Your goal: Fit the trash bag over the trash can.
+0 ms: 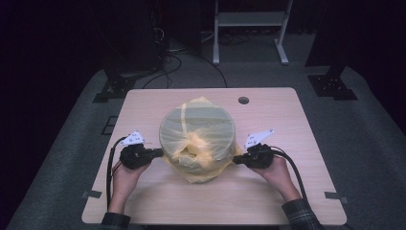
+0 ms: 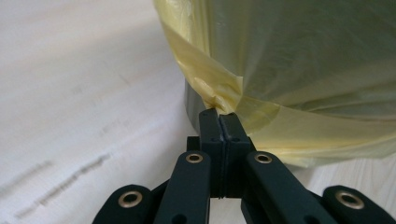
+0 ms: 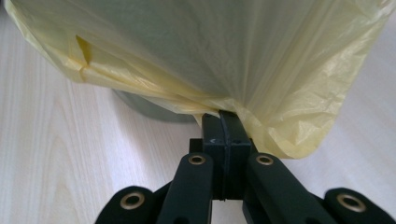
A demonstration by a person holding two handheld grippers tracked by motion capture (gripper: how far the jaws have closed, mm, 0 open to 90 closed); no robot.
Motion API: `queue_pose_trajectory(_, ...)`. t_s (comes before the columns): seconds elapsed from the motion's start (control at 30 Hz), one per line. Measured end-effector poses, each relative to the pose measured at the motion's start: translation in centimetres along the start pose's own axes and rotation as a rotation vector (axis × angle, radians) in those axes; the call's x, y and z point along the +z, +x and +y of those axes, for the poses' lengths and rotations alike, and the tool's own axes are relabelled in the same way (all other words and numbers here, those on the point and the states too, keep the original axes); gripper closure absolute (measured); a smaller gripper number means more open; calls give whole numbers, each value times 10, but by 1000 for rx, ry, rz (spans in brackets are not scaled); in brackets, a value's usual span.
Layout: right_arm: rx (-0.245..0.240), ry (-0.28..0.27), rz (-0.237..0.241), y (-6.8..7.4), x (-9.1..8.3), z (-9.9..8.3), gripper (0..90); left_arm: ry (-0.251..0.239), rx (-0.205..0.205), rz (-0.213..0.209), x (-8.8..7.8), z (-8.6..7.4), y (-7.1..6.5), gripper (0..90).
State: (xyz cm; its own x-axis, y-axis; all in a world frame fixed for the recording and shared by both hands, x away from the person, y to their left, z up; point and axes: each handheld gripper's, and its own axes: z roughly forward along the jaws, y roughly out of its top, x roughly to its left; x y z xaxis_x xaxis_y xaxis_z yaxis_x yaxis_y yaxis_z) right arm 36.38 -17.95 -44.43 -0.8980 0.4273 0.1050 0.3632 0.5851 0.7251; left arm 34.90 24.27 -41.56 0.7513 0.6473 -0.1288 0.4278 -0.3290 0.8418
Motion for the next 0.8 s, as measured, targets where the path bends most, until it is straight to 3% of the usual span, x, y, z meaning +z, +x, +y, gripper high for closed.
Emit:
queue_pose_trajectory(0.1, 6, 16, 12, 1, 8, -5, 900, 0, 9, 12, 2, 4, 1, 898)
queue_pose_trajectory(0.27, 9, 19, 16, 1, 11, -4, 900, 8, -31, -10, 12, -1, 8, 900)
queue_pose_trajectory(0.47, 7, 11, 4, 3, 10, -4, 900, 18, -15, 6, 15, -2, 6, 900)
queue_pose_trajectory(0.5, 4, 10, 7, 3, 9, -3, 855, 14, -11, 2, 14, -2, 5, 900)
queue_pose_trajectory(0.53, 4, 10, 16, 3, 7, -2, 753, 17, -4, 4, 13, -2, 4, 899)
queue_pose_trajectory(0.6, 20, -11, 13, 1, -2, 0, 615, 5, 1, 0, 12, -3, 3, 897)
queue_pose_trajectory(0.7, 22, -79, -12, -2, -28, 5, 575, -12, 0, -3, 9, -2, 5, 897)
queue_pose_trajectory(0.8, 24, -183, -50, -7, -65, 20, 555, -19, 0, -2, 6, -2, 6, 896)
